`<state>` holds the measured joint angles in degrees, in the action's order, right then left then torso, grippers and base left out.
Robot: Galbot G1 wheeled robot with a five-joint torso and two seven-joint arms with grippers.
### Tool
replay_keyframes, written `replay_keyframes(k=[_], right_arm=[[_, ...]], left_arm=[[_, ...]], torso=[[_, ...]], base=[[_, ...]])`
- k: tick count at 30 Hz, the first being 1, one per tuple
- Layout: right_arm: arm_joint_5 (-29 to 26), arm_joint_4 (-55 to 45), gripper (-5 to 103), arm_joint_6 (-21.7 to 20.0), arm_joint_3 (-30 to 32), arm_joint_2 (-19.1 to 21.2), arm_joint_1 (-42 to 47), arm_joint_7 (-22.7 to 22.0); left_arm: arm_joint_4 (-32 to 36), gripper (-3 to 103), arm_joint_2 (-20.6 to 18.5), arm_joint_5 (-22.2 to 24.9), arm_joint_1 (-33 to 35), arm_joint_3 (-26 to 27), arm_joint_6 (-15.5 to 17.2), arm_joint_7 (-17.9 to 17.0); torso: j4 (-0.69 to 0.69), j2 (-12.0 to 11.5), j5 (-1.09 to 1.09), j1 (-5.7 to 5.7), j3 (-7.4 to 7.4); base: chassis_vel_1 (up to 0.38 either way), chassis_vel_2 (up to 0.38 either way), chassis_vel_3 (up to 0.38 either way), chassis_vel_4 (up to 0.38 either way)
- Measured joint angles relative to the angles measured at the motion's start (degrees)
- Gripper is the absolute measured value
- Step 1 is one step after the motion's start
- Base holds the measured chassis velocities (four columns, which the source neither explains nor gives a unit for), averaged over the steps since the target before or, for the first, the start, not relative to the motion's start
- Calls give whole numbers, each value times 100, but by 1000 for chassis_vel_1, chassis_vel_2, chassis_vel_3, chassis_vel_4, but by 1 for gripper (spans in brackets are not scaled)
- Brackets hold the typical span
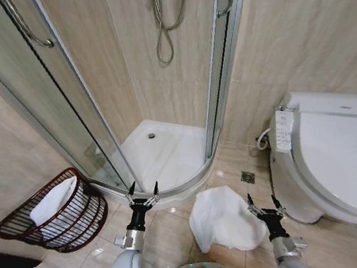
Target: Discard the used towel into the hamper.
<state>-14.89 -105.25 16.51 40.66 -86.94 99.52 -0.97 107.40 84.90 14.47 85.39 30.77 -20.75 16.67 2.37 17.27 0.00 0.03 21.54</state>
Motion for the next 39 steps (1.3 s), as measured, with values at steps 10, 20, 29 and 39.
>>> replay_keyframes(k=[10,20,29,39], right_arm=[[-102,98,100,-536,101,160,-121,221],[-522,444,100,-2447,315,431,-883,1215],[-111,1277,100,-3398,152,634,-1641,1161],[342,1794,100,-4347,57,882,-2166,1907]], left_arm=[[8,100,-10,63,19,6,1,-10],[-21,100,-13,142,100,33,-167,-30],[91,100,2,141,149,52,-158,-52],[138,100,5,116,99,62,-59,-55]], torso=[[0,-60,0,-1,-55],[0,-43,0,-2,-44],[0,-28,1,-2,-35],[0,-17,0,-3,-28]], base=[[0,0,0,0],[0,0,0,0],[0,0,0,0],[0,0,0,0]])
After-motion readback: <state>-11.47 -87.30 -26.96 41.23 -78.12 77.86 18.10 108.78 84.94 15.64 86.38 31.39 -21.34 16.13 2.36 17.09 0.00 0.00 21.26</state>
